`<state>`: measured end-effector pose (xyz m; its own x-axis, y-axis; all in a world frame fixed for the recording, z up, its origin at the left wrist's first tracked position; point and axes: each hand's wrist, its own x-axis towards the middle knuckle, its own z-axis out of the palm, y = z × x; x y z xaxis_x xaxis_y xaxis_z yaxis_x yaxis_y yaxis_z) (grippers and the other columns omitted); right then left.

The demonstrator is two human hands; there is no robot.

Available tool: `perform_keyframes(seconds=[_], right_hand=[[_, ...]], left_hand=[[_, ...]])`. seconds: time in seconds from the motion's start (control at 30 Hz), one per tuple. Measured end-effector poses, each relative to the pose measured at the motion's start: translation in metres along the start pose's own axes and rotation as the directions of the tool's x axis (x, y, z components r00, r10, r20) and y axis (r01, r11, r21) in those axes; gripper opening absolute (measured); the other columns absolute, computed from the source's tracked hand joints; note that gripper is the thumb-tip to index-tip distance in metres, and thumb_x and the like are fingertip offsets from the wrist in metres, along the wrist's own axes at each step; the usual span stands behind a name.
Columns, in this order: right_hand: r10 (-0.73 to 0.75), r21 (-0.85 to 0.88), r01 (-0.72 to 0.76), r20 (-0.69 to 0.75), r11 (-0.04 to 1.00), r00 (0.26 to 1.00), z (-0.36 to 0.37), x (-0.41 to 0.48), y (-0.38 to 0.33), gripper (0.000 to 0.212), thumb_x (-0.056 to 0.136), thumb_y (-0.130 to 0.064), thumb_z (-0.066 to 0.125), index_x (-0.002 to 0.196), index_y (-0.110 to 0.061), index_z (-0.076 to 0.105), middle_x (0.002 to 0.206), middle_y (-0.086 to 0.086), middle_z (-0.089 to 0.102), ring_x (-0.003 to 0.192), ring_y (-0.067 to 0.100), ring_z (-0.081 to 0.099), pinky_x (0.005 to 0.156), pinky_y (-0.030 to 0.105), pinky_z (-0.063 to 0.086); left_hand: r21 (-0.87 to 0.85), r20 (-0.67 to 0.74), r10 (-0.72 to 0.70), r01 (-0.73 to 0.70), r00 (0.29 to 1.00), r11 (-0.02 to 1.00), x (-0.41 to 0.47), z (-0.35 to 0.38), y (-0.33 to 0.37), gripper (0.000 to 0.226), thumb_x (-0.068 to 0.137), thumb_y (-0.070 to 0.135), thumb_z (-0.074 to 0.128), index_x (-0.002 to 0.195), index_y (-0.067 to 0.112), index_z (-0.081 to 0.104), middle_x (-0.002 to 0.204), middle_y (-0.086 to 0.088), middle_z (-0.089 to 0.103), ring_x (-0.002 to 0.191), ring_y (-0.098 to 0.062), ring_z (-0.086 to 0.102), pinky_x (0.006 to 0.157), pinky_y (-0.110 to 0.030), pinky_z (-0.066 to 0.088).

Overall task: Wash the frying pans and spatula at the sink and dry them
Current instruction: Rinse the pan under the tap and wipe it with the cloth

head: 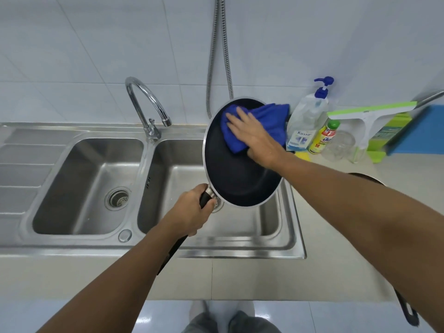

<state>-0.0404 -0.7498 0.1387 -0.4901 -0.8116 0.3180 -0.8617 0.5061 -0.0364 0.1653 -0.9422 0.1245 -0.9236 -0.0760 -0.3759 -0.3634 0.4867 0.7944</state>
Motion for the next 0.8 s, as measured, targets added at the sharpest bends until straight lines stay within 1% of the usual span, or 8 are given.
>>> perform_keyframes(seconds=[0.13, 0.23, 0.33, 0.47, 0.6, 0.67, 0.73, 0.8], right_hand=[[-0.102, 0.151, 0.095, 0.034, 0.984, 0.994, 0.014, -0.013, -0.045, 0.083, 0.076, 0.019, 0.044, 0.155, 0.002, 0.028, 0.165, 0.018, 0.02, 0.156, 0.032, 0.005, 0.126, 0.049, 0.01], [-0.093, -0.118, 0.106, 0.112, 0.987, 0.989, 0.018, -0.016, -0.042, 0.081, 0.087, -0.018, 0.046, 0.161, -0.014, 0.016, 0.169, 0.006, 0.01, 0.156, 0.027, 0.003, 0.126, 0.05, 0.011], [0.13, -0.2, -0.098, 0.152, 0.975, 0.98, 0.012, -0.016, -0.011, 0.096, 0.077, -0.025, 0.051, 0.162, -0.025, 0.007, 0.17, -0.003, 0.001, 0.157, 0.025, 0.0, 0.122, 0.057, 0.019], [0.357, -0.158, -0.339, 0.104, 0.928, 0.928, 0.013, -0.037, 0.023, 0.099, 0.077, 0.003, 0.052, 0.162, -0.025, 0.009, 0.17, -0.004, 0.003, 0.156, 0.032, 0.005, 0.113, 0.058, 0.034], [0.63, -0.198, -0.6, 0.17, 0.775, 0.758, 0.03, -0.07, 0.013, 0.105, 0.078, 0.003, 0.062, 0.161, -0.028, 0.006, 0.169, -0.011, -0.006, 0.152, 0.03, 0.011, 0.106, 0.051, 0.037], [0.665, -0.165, -0.647, 0.273, 0.745, 0.696, 0.041, -0.087, 0.002, 0.099, 0.076, -0.006, 0.067, 0.16, -0.027, 0.019, 0.168, -0.008, 0.008, 0.145, 0.03, 0.024, 0.106, 0.045, 0.037], [0.575, -0.006, -0.609, 0.339, 0.793, 0.745, 0.052, -0.099, -0.016, 0.078, 0.075, -0.013, 0.065, 0.15, -0.018, 0.044, 0.159, 0.004, 0.037, 0.134, 0.034, 0.043, 0.11, 0.037, 0.034], [0.478, 0.29, -0.554, 0.294, 0.78, 0.828, 0.055, -0.106, -0.041, 0.053, 0.075, -0.024, 0.061, 0.126, -0.008, 0.067, 0.129, 0.01, 0.065, 0.109, 0.033, 0.063, 0.103, 0.038, 0.043]], left_hand=[[0.002, -0.041, 0.025, -0.025, 0.999, 1.0, 0.003, 0.003, 0.006, 0.008, 0.103, 0.026, 0.058, 0.108, 0.02, 0.058, 0.074, -0.011, 0.055, 0.046, -0.023, 0.046, 0.038, -0.026, 0.041], [-0.011, -0.024, 0.01, -0.011, 1.0, 1.0, 0.0, 0.002, 0.005, 0.009, 0.103, 0.025, 0.058, 0.11, 0.019, 0.059, 0.072, -0.009, 0.054, 0.046, -0.021, 0.044, 0.038, -0.026, 0.041], [-0.02, 0.001, -0.001, 0.001, 1.0, 1.0, -0.004, 0.002, 0.002, 0.004, 0.103, 0.025, 0.057, 0.104, 0.021, 0.059, 0.069, -0.008, 0.051, 0.044, -0.019, 0.041, 0.038, -0.026, 0.039], [-0.112, 0.009, -0.022, 0.022, 1.0, 0.993, -0.007, 0.006, 0.005, 0.006, 0.104, 0.025, 0.056, 0.107, 0.024, 0.061, 0.067, -0.008, 0.049, 0.046, -0.018, 0.038, 0.04, -0.026, 0.035], [-0.154, -0.027, -0.006, 0.002, 1.0, 0.988, 0.002, 0.014, 0.014, 0.007, 0.104, 0.024, 0.056, 0.105, 0.02, 0.06, 0.067, -0.01, 0.049, 0.044, -0.018, 0.038, 0.04, -0.025, 0.034], [-0.168, -0.068, -0.006, -0.005, 0.998, 0.986, 0.01, 0.018, 0.017, 0.005, 0.104, 0.023, 0.056, 0.101, 0.021, 0.06, 0.068, -0.011, 0.051, 0.044, -0.02, 0.04, 0.039, -0.025, 0.035], [-0.168, -0.105, -0.01, -0.008, 0.994, 0.986, 0.019, 0.023, 0.018, 0.004, 0.103, 0.023, 0.056, 0.1, 0.023, 0.058, 0.071, -0.013, 0.054, 0.045, -0.023, 0.043, 0.039, -0.025, 0.037], [-0.154, -0.14, -0.01, -0.012, 0.99, 0.988, 0.022, 0.031, 0.018, 0.003, 0.103, 0.024, 0.056, 0.102, 0.022, 0.058, 0.074, -0.014, 0.056, 0.047, -0.025, 0.046, 0.037, -0.025, 0.038]])
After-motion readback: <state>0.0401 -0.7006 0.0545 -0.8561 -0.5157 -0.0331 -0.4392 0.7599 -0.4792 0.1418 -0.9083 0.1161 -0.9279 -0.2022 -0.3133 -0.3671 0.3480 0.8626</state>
